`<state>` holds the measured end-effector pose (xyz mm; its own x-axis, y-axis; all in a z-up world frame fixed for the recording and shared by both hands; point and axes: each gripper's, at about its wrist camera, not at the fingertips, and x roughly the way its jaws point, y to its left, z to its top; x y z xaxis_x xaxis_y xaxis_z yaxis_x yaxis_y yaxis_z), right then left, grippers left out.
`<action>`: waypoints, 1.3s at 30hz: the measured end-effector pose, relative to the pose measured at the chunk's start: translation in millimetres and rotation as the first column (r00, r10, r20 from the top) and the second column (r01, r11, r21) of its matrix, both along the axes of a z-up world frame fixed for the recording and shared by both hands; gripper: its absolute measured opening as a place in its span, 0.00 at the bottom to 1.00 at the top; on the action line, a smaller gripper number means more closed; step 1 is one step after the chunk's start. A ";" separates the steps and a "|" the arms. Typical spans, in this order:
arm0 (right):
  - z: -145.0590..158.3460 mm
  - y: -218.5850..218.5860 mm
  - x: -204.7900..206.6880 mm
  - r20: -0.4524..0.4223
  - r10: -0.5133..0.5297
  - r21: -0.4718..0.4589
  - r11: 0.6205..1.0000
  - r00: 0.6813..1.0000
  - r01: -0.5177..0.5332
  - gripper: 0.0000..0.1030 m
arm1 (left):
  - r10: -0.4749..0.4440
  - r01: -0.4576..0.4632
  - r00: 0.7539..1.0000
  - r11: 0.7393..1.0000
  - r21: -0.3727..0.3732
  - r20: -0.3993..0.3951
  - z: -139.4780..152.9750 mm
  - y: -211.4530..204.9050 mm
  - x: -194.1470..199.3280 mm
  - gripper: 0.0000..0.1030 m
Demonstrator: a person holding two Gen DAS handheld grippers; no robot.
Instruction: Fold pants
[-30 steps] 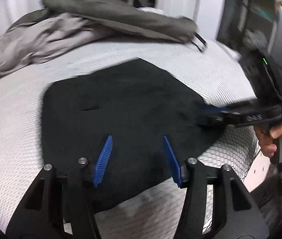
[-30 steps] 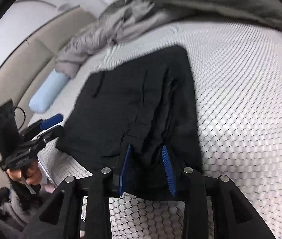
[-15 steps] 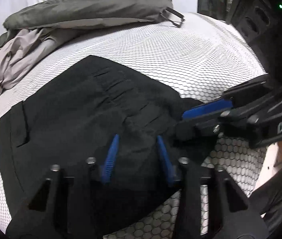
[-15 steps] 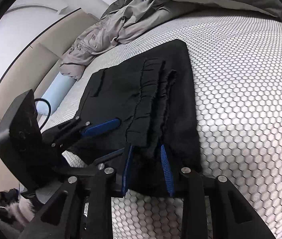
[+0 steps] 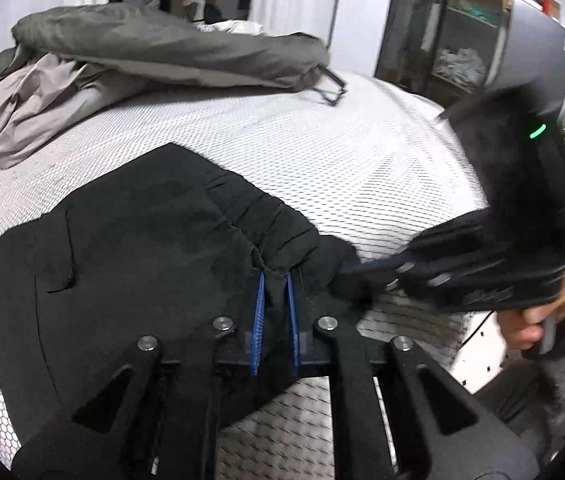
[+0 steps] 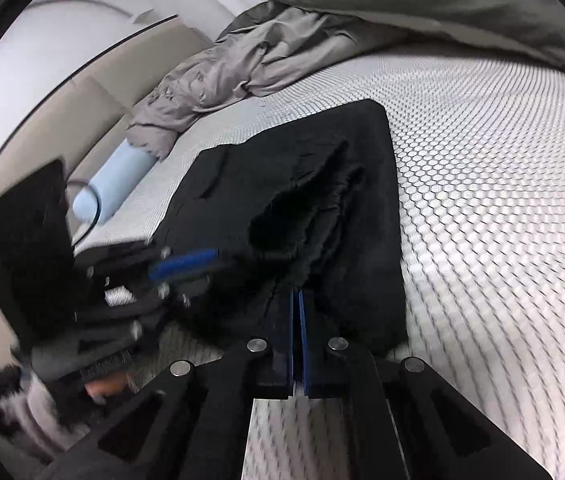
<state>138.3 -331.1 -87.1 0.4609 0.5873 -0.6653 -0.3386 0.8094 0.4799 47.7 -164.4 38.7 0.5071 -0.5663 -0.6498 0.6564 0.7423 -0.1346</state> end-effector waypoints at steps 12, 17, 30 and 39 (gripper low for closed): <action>-3.3 -34.8 -4.2 -0.023 -0.086 -0.021 0.996 0.996 0.086 0.23 | -0.011 0.013 1.000 0.989 0.145 -0.012 -40.7 -16.2 -13.7 0.10; -24.2 -32.0 1.5 -0.096 -0.073 -0.043 0.997 0.993 0.069 0.23 | 0.004 0.000 1.000 0.991 0.137 -0.026 -42.6 -13.2 -13.7 0.12; 14.3 -1.7 3.7 0.033 -0.023 0.064 0.998 0.999 0.021 0.39 | 0.052 -0.052 0.999 0.998 0.032 -0.007 1.8 41.2 -23.7 0.65; 9.2 29.6 13.2 0.025 0.028 -0.019 0.999 0.999 -0.028 0.08 | 0.243 -0.241 0.968 0.969 0.047 -0.054 -12.9 104.0 3.2 0.65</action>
